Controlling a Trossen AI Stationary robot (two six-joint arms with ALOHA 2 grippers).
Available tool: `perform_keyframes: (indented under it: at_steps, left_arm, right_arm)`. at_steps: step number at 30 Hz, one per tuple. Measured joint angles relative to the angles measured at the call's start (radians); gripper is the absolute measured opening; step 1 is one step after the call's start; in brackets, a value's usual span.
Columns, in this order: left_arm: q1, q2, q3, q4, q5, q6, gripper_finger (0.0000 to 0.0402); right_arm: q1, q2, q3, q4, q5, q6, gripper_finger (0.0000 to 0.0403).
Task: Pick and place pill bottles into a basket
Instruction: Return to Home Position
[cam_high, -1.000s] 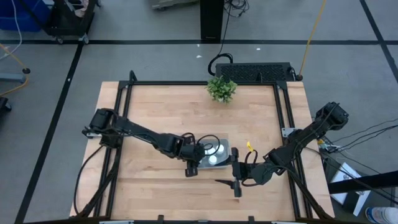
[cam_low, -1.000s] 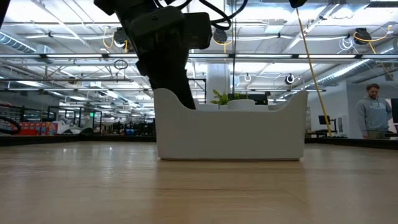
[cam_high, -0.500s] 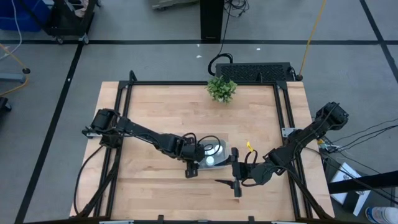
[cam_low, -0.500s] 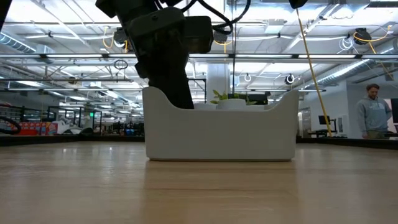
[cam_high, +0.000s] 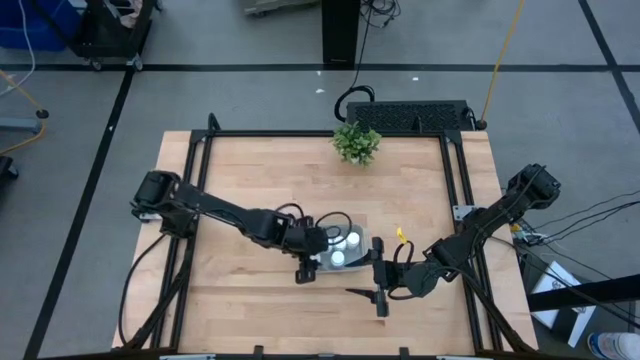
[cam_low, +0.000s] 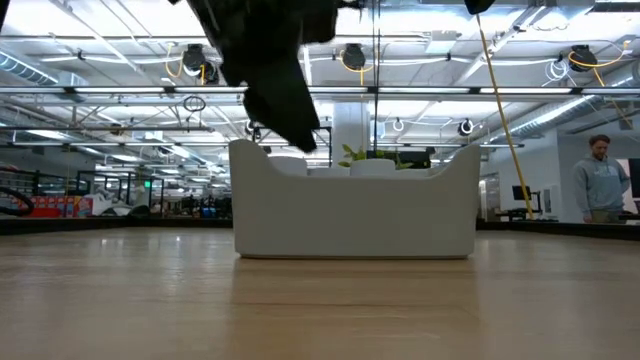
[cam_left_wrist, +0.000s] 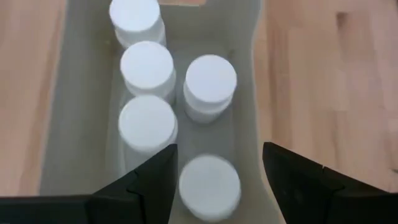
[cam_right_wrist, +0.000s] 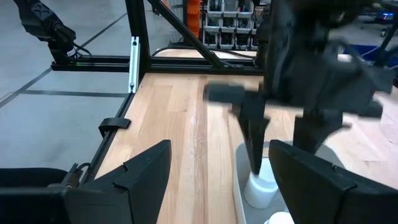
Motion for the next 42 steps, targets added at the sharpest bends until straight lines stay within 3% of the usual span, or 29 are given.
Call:
perform_keyframes:
  at_steps: [7,10,12,14,16,19,25,32,38,42]
  left_arm:
    - [0.000,-0.159,0.000,-0.052,-0.006,0.015,0.0241]
    - [-0.009,-0.233,0.000,-0.055,-0.007,-0.052,0.0241]
    - [-0.040,-0.276,-0.008,-0.025,-0.034,-0.047,0.0241]
    - [-0.098,-0.315,-0.049,0.023,-0.081,0.024,0.0241]
    - [-0.159,-0.346,-0.110,0.139,-0.127,0.070,0.0241]
    - [-0.227,-0.405,-0.243,0.285,-0.153,0.138,0.0241]
    - [-0.307,-0.486,-0.537,0.615,-0.170,0.159,0.0242]
    - [-0.344,-0.524,-0.798,0.915,-0.213,0.131,0.0241]
    - [-0.332,-0.547,-0.928,0.949,-0.237,0.188,0.0241]
    - [-0.288,-0.574,-1.005,0.948,-0.367,0.056,0.0241]
  right_arm:
    - [0.000,0.000,0.000,0.013,0.001,-0.009,0.0263]
    - [-0.006,0.000,0.000,0.023,0.003,-0.119,0.0263]
    - [-0.007,-0.007,0.000,0.021,0.004,-0.208,0.0263]
    - [-0.007,-0.023,0.000,0.019,0.004,-0.155,0.0263]
    - [-0.006,-0.045,0.003,-0.012,-0.028,-0.118,0.0263]
    - [0.000,-0.046,-0.022,-0.024,-0.179,-0.136,0.0263]
    - [-0.026,-0.049,-0.239,0.281,-0.180,-0.109,0.0263]
    - [-0.068,-0.092,-0.450,0.472,-0.245,-0.102,0.0263]
    - [-0.086,-0.110,-0.554,0.608,-0.267,-0.086,0.0263]
    - [-0.115,-0.168,-0.621,0.616,-0.281,-0.075,0.0263]
